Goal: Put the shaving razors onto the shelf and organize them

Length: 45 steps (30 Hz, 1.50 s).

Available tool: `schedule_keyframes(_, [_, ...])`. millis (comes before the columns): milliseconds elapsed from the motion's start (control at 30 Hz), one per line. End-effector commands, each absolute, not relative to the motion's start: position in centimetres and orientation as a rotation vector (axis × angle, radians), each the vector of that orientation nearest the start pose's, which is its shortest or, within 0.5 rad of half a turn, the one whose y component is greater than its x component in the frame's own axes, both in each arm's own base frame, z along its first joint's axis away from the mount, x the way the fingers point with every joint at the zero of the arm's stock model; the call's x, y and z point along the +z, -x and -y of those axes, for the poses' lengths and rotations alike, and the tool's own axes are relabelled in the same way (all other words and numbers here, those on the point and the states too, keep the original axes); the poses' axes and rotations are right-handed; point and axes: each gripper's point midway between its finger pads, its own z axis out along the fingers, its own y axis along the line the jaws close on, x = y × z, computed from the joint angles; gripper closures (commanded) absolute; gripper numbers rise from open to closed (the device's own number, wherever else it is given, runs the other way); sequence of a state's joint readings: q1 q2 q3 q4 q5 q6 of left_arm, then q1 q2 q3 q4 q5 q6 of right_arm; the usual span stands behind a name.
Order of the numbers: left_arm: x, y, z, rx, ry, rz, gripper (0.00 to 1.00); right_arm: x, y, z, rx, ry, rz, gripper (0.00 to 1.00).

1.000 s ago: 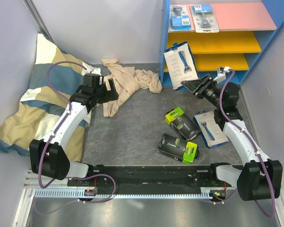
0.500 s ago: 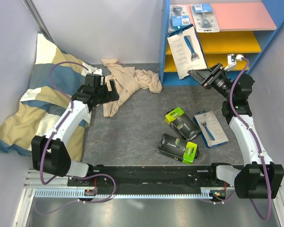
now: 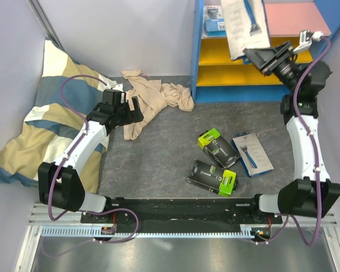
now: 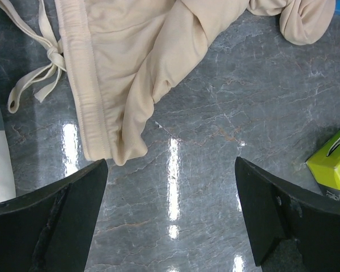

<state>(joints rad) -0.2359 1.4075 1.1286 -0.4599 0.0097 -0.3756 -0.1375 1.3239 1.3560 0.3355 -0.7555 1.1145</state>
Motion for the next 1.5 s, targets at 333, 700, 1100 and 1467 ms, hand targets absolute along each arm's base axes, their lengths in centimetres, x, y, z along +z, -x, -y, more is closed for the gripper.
schedule_keyframes(333, [16.8,-37.5,11.5,-0.37,0.099,-2.305,0.0,55.3,-45.9,-3.4,1.241,-0.198,-1.32,0.8])
schedule_keyframes(700, [16.0,-37.0,11.7,-0.387,0.104,-2.323,0.0,54.0,-50.1,2.8,1.193,-0.3,-1.359,0.81])
schedule_keyframes(1100, [16.3,-36.7,11.5,-0.387,0.106,-2.305,0.0,47.9,-53.6,5.2,1.221,-0.404,-1.472,0.8])
schedule_keyframes(1467, [16.1,-36.6,11.7,-0.4,0.109,-2.313,0.01,46.5,-55.2,5.8,1.269,-0.435,-1.493,0.73])
